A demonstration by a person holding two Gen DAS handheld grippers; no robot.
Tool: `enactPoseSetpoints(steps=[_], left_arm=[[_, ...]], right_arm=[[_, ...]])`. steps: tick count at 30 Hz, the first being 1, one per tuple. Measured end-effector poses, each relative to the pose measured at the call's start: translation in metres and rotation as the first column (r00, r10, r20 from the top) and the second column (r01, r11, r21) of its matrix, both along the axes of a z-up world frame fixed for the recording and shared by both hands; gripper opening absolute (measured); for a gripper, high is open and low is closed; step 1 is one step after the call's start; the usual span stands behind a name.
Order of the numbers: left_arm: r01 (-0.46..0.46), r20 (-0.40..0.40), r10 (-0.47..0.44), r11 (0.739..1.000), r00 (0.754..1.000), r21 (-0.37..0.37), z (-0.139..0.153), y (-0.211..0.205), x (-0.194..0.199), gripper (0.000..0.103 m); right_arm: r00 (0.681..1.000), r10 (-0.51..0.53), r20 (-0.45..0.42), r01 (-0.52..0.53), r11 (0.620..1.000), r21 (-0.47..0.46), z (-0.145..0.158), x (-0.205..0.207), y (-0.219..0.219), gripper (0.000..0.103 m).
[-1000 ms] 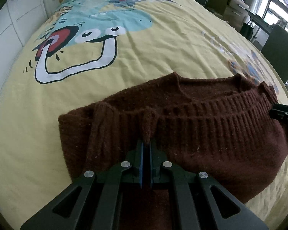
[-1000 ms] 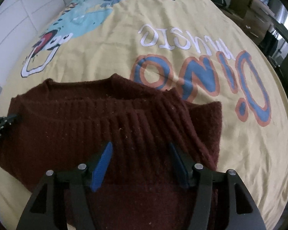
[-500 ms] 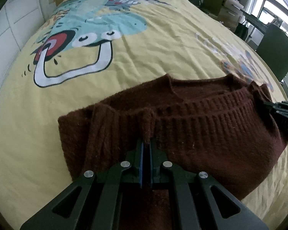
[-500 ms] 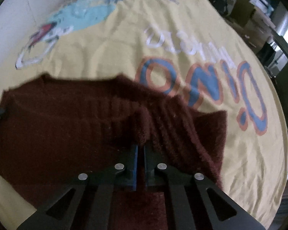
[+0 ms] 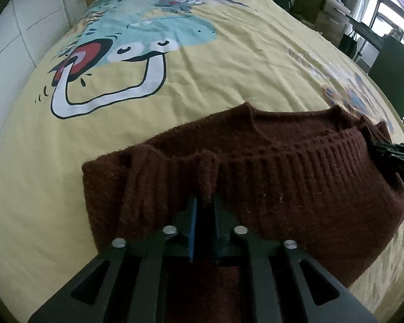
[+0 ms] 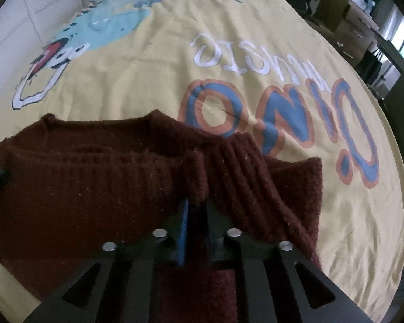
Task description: Fold small clothes
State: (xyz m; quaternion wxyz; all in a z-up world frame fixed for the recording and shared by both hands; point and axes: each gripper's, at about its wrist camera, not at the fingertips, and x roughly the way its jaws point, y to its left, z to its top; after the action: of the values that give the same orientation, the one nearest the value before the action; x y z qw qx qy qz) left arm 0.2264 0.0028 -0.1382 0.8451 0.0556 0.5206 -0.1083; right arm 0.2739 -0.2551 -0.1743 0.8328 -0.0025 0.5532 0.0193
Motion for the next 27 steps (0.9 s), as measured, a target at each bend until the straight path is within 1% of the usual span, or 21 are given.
enactPoseSetpoints(steps=[1,2,3,4,5,6,7,8,9,10,11,14,15,17,20,22,25,27], left_arm=[[0.001,-0.006,-0.001,1.000,1.000,0.012,0.000,-0.001,0.000,0.021],[-0.003,-0.005,0.003,1.000,1.000,0.023,0.001,-0.001,0.001,0.026],[-0.008,-0.002,0.008,0.999,1.000,0.037,0.003,-0.002,0.001,0.042],[-0.014,0.001,0.014,0.999,1.000,0.047,0.005,-0.002,0.000,0.058],[-0.016,0.003,0.016,0.999,1.000,0.050,0.006,-0.001,0.000,0.063],[-0.016,0.006,0.015,0.998,1.000,0.053,0.007,-0.001,-0.001,0.066],[-0.013,0.008,0.013,0.998,1.000,0.054,0.008,-0.001,-0.002,0.066],[-0.013,0.007,0.012,0.998,1.000,0.054,0.009,0.000,-0.003,0.068],[-0.011,0.006,0.011,0.999,1.000,0.051,0.011,0.002,-0.005,0.077],[-0.012,0.009,0.011,0.999,1.000,0.049,0.012,0.003,-0.006,0.090],[-0.015,0.014,0.014,0.999,1.000,0.049,0.015,0.006,-0.008,0.094],[-0.038,0.029,0.038,0.999,0.999,0.017,0.024,0.021,-0.015,0.097],[-0.061,0.020,0.061,0.998,0.998,-0.005,0.026,0.031,-0.018,0.102],[-0.098,0.003,0.098,0.994,0.995,-0.041,0.028,0.046,-0.021,0.102],[-0.160,-0.056,0.155,0.983,0.986,-0.090,0.023,0.070,-0.025,0.102],[-0.190,-0.091,0.181,0.976,0.979,-0.104,0.016,0.081,-0.028,0.102],[-0.212,-0.151,0.195,0.972,0.969,-0.105,0.002,0.091,-0.032,0.102],[-0.226,-0.181,0.202,0.966,0.962,-0.125,-0.007,0.095,-0.032,0.102]], right_arm=[[1.000,0.001,-0.003,-0.001,1.000,0.005,0.002,0.000,-0.001,0.026],[1.000,-0.001,-0.003,0.001,1.000,0.006,0.005,-0.002,-0.003,0.041],[1.000,-0.003,0.000,0.003,1.000,0.012,0.008,-0.003,-0.005,0.051],[1.000,-0.005,0.006,0.005,1.000,0.023,0.012,-0.004,-0.008,0.066],[1.000,-0.007,0.014,0.006,0.999,0.035,0.017,-0.006,-0.011,0.068],[1.000,-0.008,0.020,0.008,0.999,0.038,0.020,-0.008,-0.013,0.068],[1.000,-0.012,0.025,0.011,0.999,0.036,0.024,-0.009,-0.015,0.070],[0.999,-0.015,0.029,0.014,0.999,0.038,0.027,-0.011,-0.020,0.075],[0.999,-0.016,0.034,0.015,0.999,0.043,0.030,-0.014,-0.023,0.078],[0.999,-0.019,0.041,0.017,0.999,0.048,0.033,-0.016,-0.027,0.080],[0.999,-0.022,0.045,0.020,0.999,0.050,0.035,-0.019,-0.030,0.080],[0.998,-0.033,0.047,0.030,0.998,0.053,0.040,-0.030,-0.043,0.084],[0.998,-0.037,0.043,0.035,0.998,0.056,0.040,-0.035,-0.047,0.085],[0.998,-0.049,0.036,0.046,0.997,0.069,0.039,-0.046,-0.055,0.087],[0.997,-0.074,0.023,0.072,0.993,0.095,0.034,-0.065,-0.063,0.087],[0.996,-0.090,0.017,0.088,0.990,0.112,0.030,-0.079,-0.067,0.087],[0.994,-0.105,0.005,0.104,0.989,0.106,0.023,-0.096,-0.071,0.087],[0.993,-0.117,-0.003,0.116,0.987,0.110,0.019,-0.106,-0.073,0.087]])
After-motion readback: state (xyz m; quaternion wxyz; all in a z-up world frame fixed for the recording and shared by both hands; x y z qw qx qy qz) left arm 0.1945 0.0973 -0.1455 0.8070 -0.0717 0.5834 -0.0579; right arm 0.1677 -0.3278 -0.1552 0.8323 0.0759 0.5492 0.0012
